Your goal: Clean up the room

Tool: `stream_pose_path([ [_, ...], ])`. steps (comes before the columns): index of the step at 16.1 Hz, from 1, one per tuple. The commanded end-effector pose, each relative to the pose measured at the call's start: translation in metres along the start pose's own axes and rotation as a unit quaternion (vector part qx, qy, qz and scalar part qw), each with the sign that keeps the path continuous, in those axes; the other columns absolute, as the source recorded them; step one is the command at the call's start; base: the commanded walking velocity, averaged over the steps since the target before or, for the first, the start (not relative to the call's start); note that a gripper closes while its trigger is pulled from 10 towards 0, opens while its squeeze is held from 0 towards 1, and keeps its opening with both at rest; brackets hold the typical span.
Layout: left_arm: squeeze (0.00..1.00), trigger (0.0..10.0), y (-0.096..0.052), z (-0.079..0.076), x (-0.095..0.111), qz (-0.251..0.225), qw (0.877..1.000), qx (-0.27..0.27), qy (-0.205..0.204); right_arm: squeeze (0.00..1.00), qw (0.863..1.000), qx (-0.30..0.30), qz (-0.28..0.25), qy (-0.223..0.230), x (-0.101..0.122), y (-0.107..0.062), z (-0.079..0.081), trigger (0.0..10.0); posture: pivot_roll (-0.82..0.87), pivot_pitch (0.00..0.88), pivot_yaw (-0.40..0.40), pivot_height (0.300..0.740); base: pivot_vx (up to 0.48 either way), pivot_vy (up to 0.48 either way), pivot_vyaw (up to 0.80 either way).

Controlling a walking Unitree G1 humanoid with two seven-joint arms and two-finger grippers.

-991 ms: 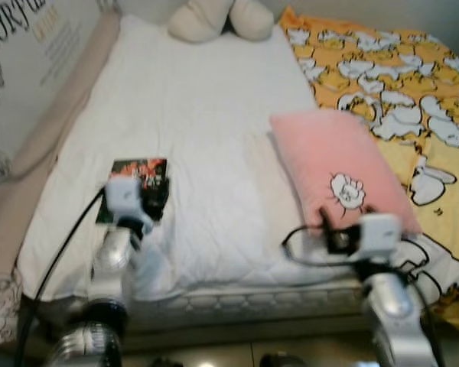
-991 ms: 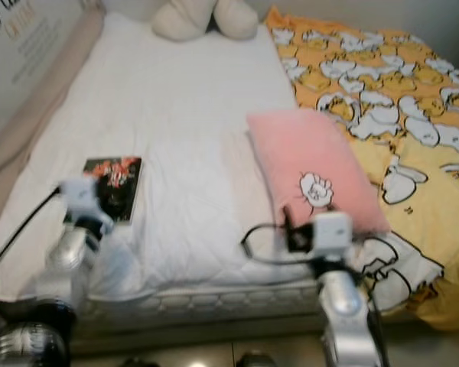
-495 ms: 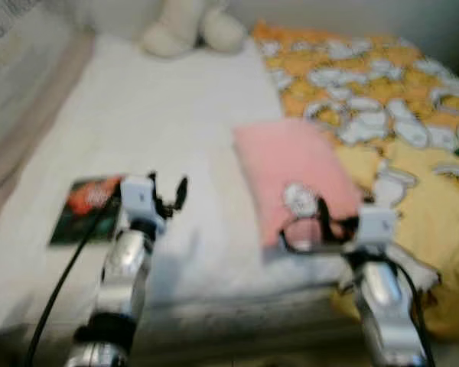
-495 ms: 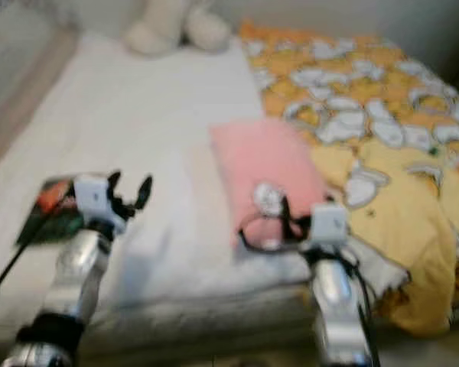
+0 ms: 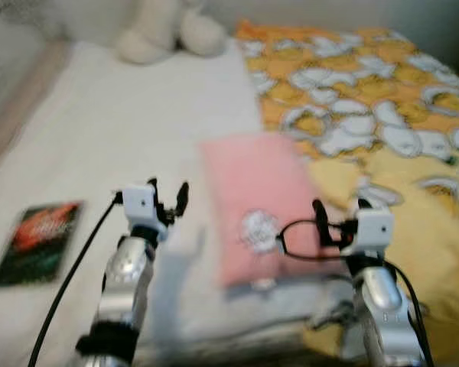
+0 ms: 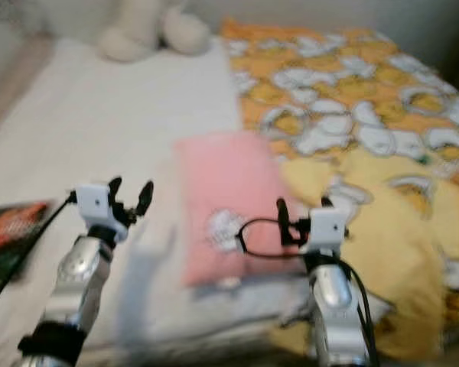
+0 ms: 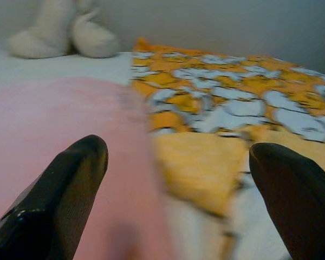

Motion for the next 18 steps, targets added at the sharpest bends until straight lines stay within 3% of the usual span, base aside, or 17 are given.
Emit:
stream_pose_path([
  [1,0.00,10.0,0.000,-0.010,0.007,-0.012,1.000,-0.012,0.000,1.00,1.000,-0.013,-0.004,0.000,0.003,-0.002,-0.011,10.0,-0.19,0.000,0.034,0.740,0.345,-0.330,0.00],
  [3,0.00,10.0,-0.006,-0.019,0.011,-0.021,0.999,-0.026,-0.003,1.00,1.000,-0.006,0.010,-0.014,0.000,-0.001,-0.011,10.0,-0.19,0.000,0.032,0.740,0.328,-0.347,0.00],
  [4,0.00,10.0,-0.005,-0.015,0.009,-0.017,1.000,-0.011,-0.015,0.00,1.000,-0.002,0.016,-0.014,-0.002,0.000,-0.008,10.0,-0.19,0.000,0.031,0.740,0.416,0.000,0.00],
  [6,0.00,10.0,0.003,-0.005,-0.002,0.030,0.999,0.002,0.019,0.00,1.000,0.007,0.023,-0.004,-0.004,0.004,-0.005,10.0,-0.19,0.000,0.028,0.740,0.000,0.000,0.00],
  [7,0.00,10.0,0.010,0.009,-0.009,0.067,0.997,0.022,0.031,0.00,0.999,0.013,0.036,0.028,-0.005,0.012,-0.003,10.0,-0.19,0.000,0.032,0.740,0.000,0.000,0.00],
  [9,0.00,10.0,0.024,0.031,0.003,0.069,0.996,0.042,0.027,0.00,0.995,0.027,0.052,0.077,-0.001,0.027,0.001,10.0,-0.19,0.000,0.030,0.740,0.000,0.000,0.00],
  [11,0.00,10.0,0.032,0.054,0.026,0.059,0.998,0.010,0.026,0.00,0.994,0.019,0.041,0.100,0.015,0.029,-0.006,10.0,-0.17,0.000,0.025,0.740,0.000,0.000,0.00],
  [12,0.00,10.0,0.026,0.059,0.032,0.081,0.995,-0.052,0.015,0.00,0.993,0.005,0.045,0.111,0.022,0.023,-0.016,10.0,-0.16,0.000,0.023,0.740,0.000,0.000,0.00],
  [14,0.00,10.0,0.009,0.056,0.026,0.151,0.978,-0.127,-0.073,0.00,0.990,-0.025,0.079,0.113,0.024,0.013,-0.039,10.0,-0.15,0.000,0.024,0.740,0.000,0.000,0.00],
  [18,0.00,10.0,0.011,0.035,-0.008,0.220,0.954,-0.132,-0.158,0.00,0.967,-0.020,0.165,0.194,0.005,0.023,-0.056,10.0,-0.17,0.000,0.032,0.740,0.000,0.000,0.00],
])
Point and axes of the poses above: a point about 5 cm out from each wrist's last joint towards the gripper, its own y axis pointing out of the wrist towards the gripper, its own x axis along the axis of the wrist's last joint, z = x × y, the point moved 1 cm from there along y, pointing out of the wrist towards the gripper, and after that the axes turned 15 degrees about y, right-handed, at the moved point
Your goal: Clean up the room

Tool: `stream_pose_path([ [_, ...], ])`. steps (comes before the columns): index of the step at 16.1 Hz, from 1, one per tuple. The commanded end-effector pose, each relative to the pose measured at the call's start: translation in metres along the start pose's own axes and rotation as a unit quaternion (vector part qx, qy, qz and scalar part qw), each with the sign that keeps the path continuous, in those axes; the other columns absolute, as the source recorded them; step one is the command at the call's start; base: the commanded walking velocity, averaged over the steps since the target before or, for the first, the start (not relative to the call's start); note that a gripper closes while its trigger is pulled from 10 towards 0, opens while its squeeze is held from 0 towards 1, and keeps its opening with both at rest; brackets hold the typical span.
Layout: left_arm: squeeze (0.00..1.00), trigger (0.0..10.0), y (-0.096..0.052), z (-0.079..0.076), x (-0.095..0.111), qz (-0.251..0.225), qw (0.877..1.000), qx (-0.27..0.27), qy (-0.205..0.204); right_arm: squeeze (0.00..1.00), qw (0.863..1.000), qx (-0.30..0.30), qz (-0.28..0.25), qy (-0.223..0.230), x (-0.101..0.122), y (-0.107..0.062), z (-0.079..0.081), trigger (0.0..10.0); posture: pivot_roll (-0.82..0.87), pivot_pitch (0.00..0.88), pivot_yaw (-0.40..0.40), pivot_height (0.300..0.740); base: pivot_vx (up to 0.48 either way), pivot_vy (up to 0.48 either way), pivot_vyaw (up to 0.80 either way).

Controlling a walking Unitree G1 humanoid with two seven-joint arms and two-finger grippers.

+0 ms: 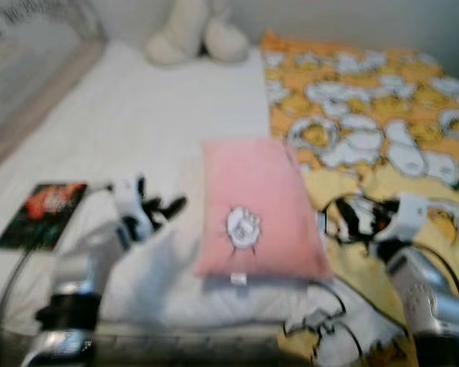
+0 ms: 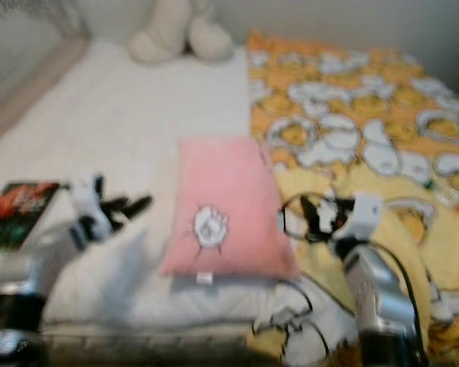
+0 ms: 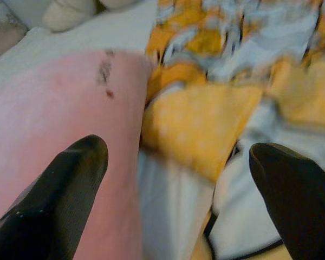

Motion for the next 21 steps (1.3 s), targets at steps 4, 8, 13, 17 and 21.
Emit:
stream_pose_path([
  [4,0.00,10.0,0.018,-0.001,0.001,0.028,0.999,0.006,-0.042,0.00,0.996,0.008,0.054,0.071,-0.012,0.021,-0.008,10.0,-0.19,0.000,0.042,0.740,0.000,0.000,0.00],
  [8,0.00,10.0,0.026,-0.006,-0.002,0.053,0.998,-0.007,-0.041,0.00,0.994,0.017,0.041,0.099,-0.005,0.036,0.000,10.0,-0.18,0.000,0.050,0.740,0.000,0.000,0.00],
  [13,0.00,10.0,0.025,-0.039,-0.025,0.084,0.990,-0.073,-0.090,0.00,0.983,0.080,0.062,0.154,-0.022,0.049,0.030,10.0,-0.17,0.000,0.056,0.740,0.000,0.000,0.00],
  [17,0.00,10.0,0.042,-0.076,-0.028,0.076,0.982,-0.116,-0.128,0.00,0.974,0.057,0.112,0.186,-0.061,0.052,0.038,10.0,-0.17,0.000,0.051,0.740,0.000,0.000,0.00],
  [21,0.00,10.0,0.041,-0.075,-0.010,0.050,0.988,-0.126,-0.071,0.00,0.981,0.029,0.116,0.156,-0.070,0.046,0.028,10.0,-0.16,0.000,0.046,0.740,0.000,0.000,0.00],
])
Point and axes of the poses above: a point about 5 cm out from each wrist's last joint towards the gripper, its own y axis pointing out of the wrist towards the gripper, its own x axis along the axis of the wrist's last joint, z = x × y, the point moved 1 cm from there along y, pointing out of the wrist towards the gripper, and after that the axes turned 15 degrees about y, right-handed, at the moved point
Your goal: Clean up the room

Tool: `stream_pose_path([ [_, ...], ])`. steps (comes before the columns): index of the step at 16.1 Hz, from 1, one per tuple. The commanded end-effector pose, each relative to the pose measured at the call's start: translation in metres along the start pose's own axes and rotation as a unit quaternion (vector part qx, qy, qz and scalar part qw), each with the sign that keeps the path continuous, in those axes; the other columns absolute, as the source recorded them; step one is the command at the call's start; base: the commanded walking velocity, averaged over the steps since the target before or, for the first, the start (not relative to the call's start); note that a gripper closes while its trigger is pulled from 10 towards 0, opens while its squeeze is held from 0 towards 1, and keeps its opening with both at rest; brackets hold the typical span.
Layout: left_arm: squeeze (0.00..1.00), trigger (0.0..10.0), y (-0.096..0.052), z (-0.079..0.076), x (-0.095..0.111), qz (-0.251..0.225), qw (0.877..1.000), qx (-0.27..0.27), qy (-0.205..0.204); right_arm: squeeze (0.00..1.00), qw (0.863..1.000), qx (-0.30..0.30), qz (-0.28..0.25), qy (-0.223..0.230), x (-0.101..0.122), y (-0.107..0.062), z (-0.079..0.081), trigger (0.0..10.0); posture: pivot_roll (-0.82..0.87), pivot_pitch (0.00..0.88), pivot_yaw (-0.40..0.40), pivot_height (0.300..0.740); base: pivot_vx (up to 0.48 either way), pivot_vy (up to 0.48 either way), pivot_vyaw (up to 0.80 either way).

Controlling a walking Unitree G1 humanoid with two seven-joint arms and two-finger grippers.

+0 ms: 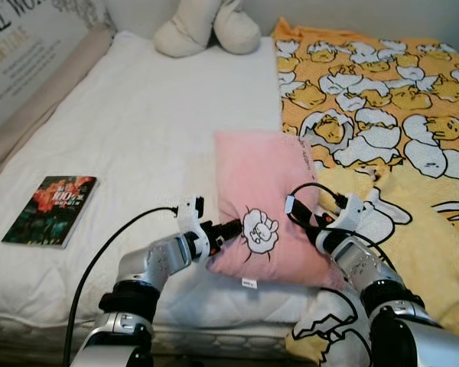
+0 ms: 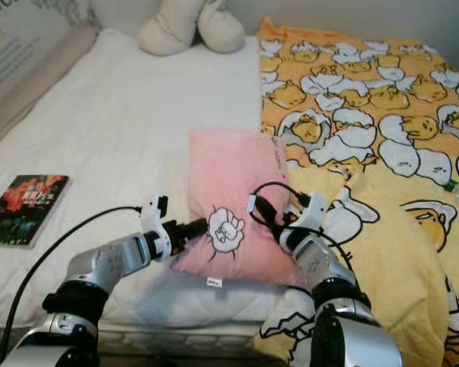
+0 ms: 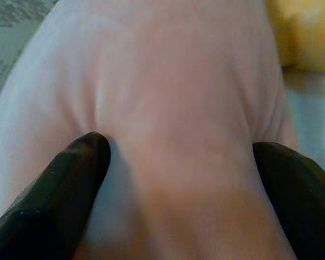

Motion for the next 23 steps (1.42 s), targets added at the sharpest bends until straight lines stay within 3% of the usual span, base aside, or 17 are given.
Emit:
stream_pose_path([
  [1,0.00,10.0,-0.007,0.003,0.015,-0.020,0.999,0.005,0.044,0.00,1.000,-0.023,0.011,-0.012,-0.007,-0.004,-0.010,10.0,-0.16,0.000,0.046,0.740,0.000,0.000,0.00],
  [3,0.00,10.0,-0.025,0.024,0.032,-0.049,0.993,0.051,0.093,0.00,0.999,0.000,-0.013,-0.043,0.007,-0.013,-0.012,10.0,-0.15,0.000,0.046,0.740,0.000,0.000,0.00],
  [5,0.00,10.0,-0.040,0.032,0.047,-0.073,0.987,0.074,0.127,0.00,0.997,0.014,-0.037,-0.068,0.017,-0.024,-0.016,10.0,-0.15,0.000,0.047,0.740,0.000,0.000,0.00],
  [9,0.00,10.0,-0.057,0.038,0.055,-0.069,0.986,0.090,0.119,0.00,0.995,0.015,-0.078,-0.053,0.030,-0.046,-0.026,10.0,-0.15,0.000,0.044,0.740,0.000,0.000,0.00],
  [10,1.00,10.0,-0.056,0.036,0.053,-0.068,0.987,0.092,0.115,0.63,0.995,-0.018,-0.089,-0.043,0.032,-0.052,-0.039,10.0,-0.15,0.000,0.044,0.740,0.000,0.000,0.00],
  [11,1.00,10.0,-0.053,0.033,0.051,-0.072,0.986,0.091,0.118,1.00,0.994,-0.032,-0.100,-0.043,0.033,-0.055,-0.043,10.0,-0.15,0.000,0.044,0.740,0.000,0.000,0.00],
  [13,1.00,10.0,-0.050,0.027,0.047,-0.073,0.985,0.089,0.130,1.00,0.992,-0.020,-0.119,-0.043,0.036,-0.057,-0.038,10.0,-0.15,0.000,0.043,0.740,0.000,0.000,0.00],
  [17,1.00,10.0,-0.048,0.010,0.057,-0.086,0.983,0.055,0.155,1.00,0.989,0.013,-0.143,-0.032,0.046,-0.058,-0.012,10.0,-0.17,0.000,0.042,0.740,0.000,0.000,0.00],
  [20,1.00,10.0,-0.041,0.002,0.042,-0.046,0.989,0.035,0.133,1.00,0.992,0.011,-0.122,-0.018,0.037,-0.049,-0.011,10.0,-0.17,0.000,0.046,0.740,0.000,0.000,0.00],
  [23,1.00,10.0,-0.038,-0.008,0.035,-0.036,0.993,0.012,0.111,1.00,0.996,-0.002,-0.085,-0.006,0.021,-0.037,-0.014,10.0,-0.15,0.000,0.047,0.740,0.000,0.000,0.00],
])
Point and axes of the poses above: a point about 5 cm out from each wrist's last joint towards the gripper, its own y axis pointing out of the wrist towards the gripper, its own x axis along the axis of the wrist's last joint, z = x × y, the point moved 1 cm from there along y, pointing out of the wrist towards the gripper, and after that the axes turned 15 degrees about y, right-handed, at the moved point
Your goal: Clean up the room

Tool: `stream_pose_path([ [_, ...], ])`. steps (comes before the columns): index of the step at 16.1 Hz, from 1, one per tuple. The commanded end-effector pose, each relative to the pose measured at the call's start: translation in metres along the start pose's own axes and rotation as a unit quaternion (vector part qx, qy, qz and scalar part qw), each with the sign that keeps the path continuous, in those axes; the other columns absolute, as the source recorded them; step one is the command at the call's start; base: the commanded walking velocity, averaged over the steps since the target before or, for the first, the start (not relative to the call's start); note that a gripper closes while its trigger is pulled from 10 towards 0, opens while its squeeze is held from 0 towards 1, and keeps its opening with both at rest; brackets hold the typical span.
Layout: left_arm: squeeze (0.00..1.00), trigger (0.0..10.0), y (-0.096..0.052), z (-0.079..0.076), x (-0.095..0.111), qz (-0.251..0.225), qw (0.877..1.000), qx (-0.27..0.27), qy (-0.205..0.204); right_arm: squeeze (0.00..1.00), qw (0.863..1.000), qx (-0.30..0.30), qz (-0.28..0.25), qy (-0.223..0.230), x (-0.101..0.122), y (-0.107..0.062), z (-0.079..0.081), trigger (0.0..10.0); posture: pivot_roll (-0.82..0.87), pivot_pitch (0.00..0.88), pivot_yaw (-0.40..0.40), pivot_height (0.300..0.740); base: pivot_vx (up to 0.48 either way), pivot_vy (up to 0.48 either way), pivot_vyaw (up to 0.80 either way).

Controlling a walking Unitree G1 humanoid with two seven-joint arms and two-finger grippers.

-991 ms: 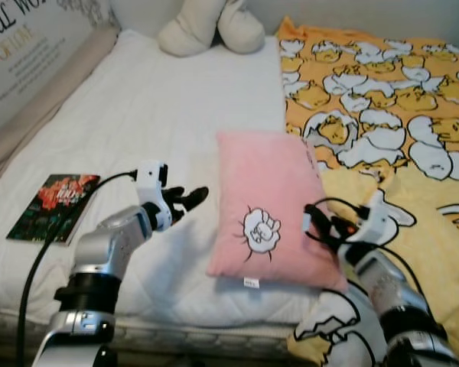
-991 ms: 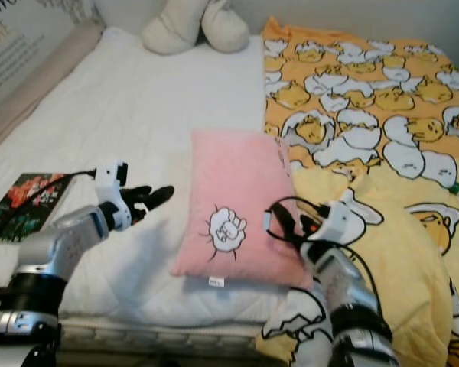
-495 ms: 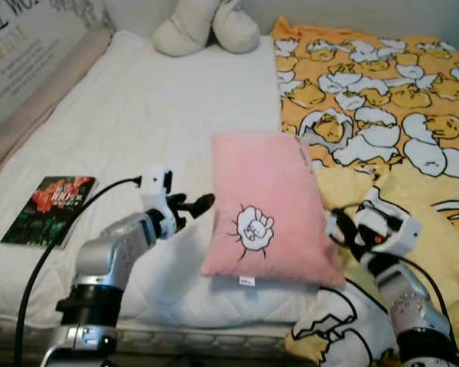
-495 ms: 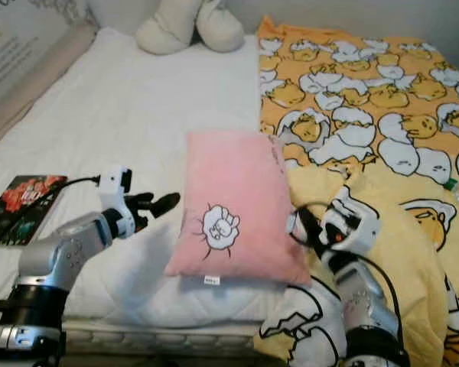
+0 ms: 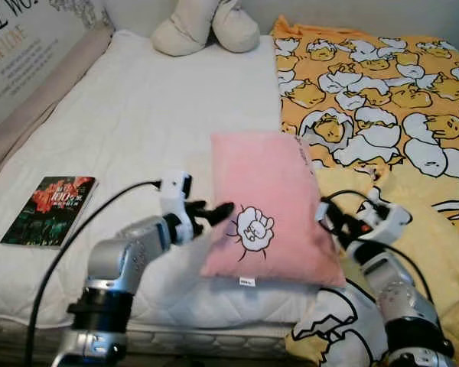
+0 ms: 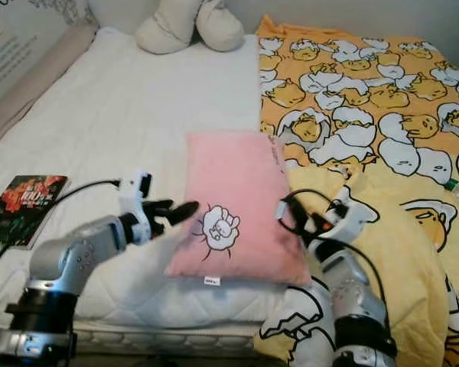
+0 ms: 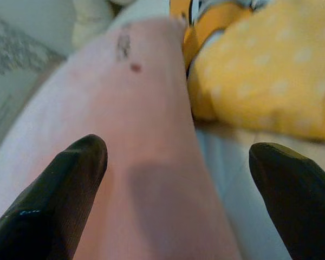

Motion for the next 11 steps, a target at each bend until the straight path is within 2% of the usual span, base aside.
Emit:
stream_pose_path([
  [1,1.00,10.0,0.000,-0.002,0.003,0.001,1.000,0.000,0.005,0.00,1.000,-0.002,0.013,0.002,-0.005,0.003,0.001,10.0,-0.15,0.000,0.046,0.740,0.000,0.000,0.00],
  [2,0.00,10.0,0.008,-0.006,-0.002,0.007,1.000,-0.007,-0.003,0.00,0.999,-0.009,0.031,0.013,-0.018,0.011,0.004,10.0,-0.15,0.001,0.049,0.740,0.000,0.000,0.00],
  [3,0.00,10.0,0.020,-0.013,-0.008,0.016,1.000,-0.018,-0.018,0.00,0.999,-0.012,0.041,0.030,-0.026,0.020,0.009,10.0,-0.14,0.000,0.046,0.740,0.000,0.000,0.00],
  [6,0.00,10.0,0.037,-0.030,-0.014,0.026,0.998,-0.050,-0.036,0.00,0.997,-0.022,0.057,0.048,-0.037,0.027,0.013,10.0,-0.13,0.000,0.045,0.740,0.000,0.000,0.00],
  [8,0.00,10.0,0.046,-0.030,-0.036,0.073,0.996,-0.037,-0.026,0.00,0.996,-0.027,0.072,0.045,-0.044,0.029,0.014,10.0,-0.13,0.000,0.039,0.740,0.000,0.000,0.00],
  [9,0.00,10.0,0.050,-0.025,-0.056,0.111,0.994,-0.012,-0.004,0.00,0.995,-0.034,0.080,0.041,-0.047,0.030,0.013,10.0,-0.12,0.000,0.038,0.740,0.000,0.000,0.00],
  [10,0.00,0.0,0.052,-0.018,-0.064,0.121,0.993,0.011,0.005,0.00,0.995,-0.035,0.081,0.040,-0.048,0.030,0.012,3.3,-0.12,0.000,0.036,0.740,0.000,0.000,0.00],
  [11,0.00,0.0,0.053,-0.010,-0.064,0.116,0.993,0.035,0.006,0.00,0.995,-0.034,0.082,0.036,-0.048,0.031,0.012,0.0,-0.12,0.000,0.036,0.740,0.000,0.000,0.00],
])
Point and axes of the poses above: a point about 5 cm out from each wrist's last joint towards the gripper, its own y axis pointing out of the wrist towards the gripper, its own x axis along the axis of the wrist's last joint, z = x × y, the point moved 1 cm from there along y, pointing out of the wrist towards the gripper, and after that the axes turned 15 degrees about y, right-handed, at the moved point
